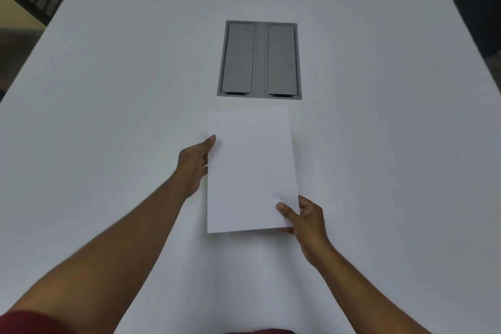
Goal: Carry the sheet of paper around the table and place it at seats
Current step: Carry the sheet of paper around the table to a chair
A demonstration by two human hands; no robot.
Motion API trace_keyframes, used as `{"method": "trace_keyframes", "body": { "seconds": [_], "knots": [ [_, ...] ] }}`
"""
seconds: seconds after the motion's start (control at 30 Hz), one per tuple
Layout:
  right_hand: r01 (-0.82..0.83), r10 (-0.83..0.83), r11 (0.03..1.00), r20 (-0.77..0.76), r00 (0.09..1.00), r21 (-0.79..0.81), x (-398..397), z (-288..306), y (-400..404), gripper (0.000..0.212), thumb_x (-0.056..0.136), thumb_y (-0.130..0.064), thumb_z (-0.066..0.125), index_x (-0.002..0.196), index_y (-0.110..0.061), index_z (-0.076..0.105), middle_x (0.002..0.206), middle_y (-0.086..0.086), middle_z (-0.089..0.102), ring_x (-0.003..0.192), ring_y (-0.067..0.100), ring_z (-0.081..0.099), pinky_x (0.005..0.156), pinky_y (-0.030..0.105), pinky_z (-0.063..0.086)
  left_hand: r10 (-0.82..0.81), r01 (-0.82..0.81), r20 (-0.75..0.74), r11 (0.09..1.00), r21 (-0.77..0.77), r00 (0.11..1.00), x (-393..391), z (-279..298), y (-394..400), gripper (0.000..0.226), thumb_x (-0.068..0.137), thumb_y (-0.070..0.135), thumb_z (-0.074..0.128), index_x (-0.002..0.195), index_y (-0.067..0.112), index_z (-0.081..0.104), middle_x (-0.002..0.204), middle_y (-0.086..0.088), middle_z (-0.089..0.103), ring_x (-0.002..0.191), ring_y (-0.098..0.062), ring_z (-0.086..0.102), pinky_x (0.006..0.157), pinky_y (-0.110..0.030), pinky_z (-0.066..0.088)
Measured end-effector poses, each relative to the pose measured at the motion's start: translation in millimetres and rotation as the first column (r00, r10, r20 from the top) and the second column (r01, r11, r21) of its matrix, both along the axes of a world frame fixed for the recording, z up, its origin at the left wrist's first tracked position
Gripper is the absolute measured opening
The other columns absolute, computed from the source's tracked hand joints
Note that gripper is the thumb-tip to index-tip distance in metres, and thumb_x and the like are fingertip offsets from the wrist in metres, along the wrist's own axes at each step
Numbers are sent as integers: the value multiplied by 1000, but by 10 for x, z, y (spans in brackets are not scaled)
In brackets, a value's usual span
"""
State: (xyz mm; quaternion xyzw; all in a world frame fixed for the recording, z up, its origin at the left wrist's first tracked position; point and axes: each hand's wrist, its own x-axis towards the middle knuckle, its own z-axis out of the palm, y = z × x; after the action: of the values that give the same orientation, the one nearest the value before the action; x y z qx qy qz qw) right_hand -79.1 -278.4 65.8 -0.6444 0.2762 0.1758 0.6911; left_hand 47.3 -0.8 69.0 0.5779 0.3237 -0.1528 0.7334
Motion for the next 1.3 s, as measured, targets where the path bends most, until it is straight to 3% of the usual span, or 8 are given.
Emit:
{"method": "trace_keyframes", "body": {
  "seconds": [0.1,0.3,0.43,0.57,0.67,0.93,1.13,1.3],
  "knots": [
    [-13,13,1000,28,1000,-21,-247,166,-16,22,97,-12,79,117,-19,80,108,-2,85,97,19,82,73,39,69,-76,68,107,995,76,991,-50,211,-4,27,93,27,86,97,3,74,104,-12,77,92,-27,73,87,-37,60],
    [102,-96,993,92,991,-58,-683,442,81,16,93,-9,82,107,-15,82,100,0,86,93,22,83,69,37,68,-166,143,195,982,126,967,-291,521,-42,41,89,30,90,103,-6,77,106,-18,80,89,-25,75,98,-45,62],
    [269,-259,961,133,957,-60,-1046,612,121,8,92,-10,83,100,-10,83,97,3,85,93,24,82,68,36,68,-263,236,268,963,130,927,-372,725,-209,46,90,27,90,103,-14,74,105,-19,82,86,-21,77,85,-37,65],
    [370,-357,927,149,922,-66,-1409,718,48,4,95,-12,80,97,-10,83,96,1,85,91,19,82,70,36,68,-358,337,305,934,122,883,-436,849,-496,34,91,28,89,96,-4,79,104,-12,83,85,-20,78,82,-34,65],
    [494,-481,868,160,862,-52,-1769,806,-72,7,96,-12,78,93,-8,82,97,5,85,90,20,82,71,35,68,-473,465,335,879,111,815,-536,949,-841,31,93,29,86,98,-2,82,104,-12,84,88,-21,79,83,-35,64],
    [766,-757,641,201,622,43,-2969,1042,-595,11,99,-5,73,107,-3,80,104,9,85,93,20,83,74,29,67,-727,757,403,643,116,556,-1137,1225,-2261,28,93,28,86,94,0,82,103,-13,84,88,-23,79,79,-32,61],
    [892,-877,450,212,431,49,-3771,1073,-1108,14,97,-9,76,110,-4,79,107,9,85,101,24,82,77,31,68,-814,872,452,469,140,365,-1806,1469,-3460,33,93,27,86,96,-5,81,104,-15,83,88,-22,79,75,-30,62],
    [940,-918,339,234,320,41,-4395,1110,-1727,10,97,-10,76,106,-9,80,101,3,86,89,14,83,66,24,64,-841,917,472,372,146,266,-2434,1542,-4480,41,94,26,85,100,-14,76,102,-15,83,86,-22,79,75,-30,62]
  ]
}}
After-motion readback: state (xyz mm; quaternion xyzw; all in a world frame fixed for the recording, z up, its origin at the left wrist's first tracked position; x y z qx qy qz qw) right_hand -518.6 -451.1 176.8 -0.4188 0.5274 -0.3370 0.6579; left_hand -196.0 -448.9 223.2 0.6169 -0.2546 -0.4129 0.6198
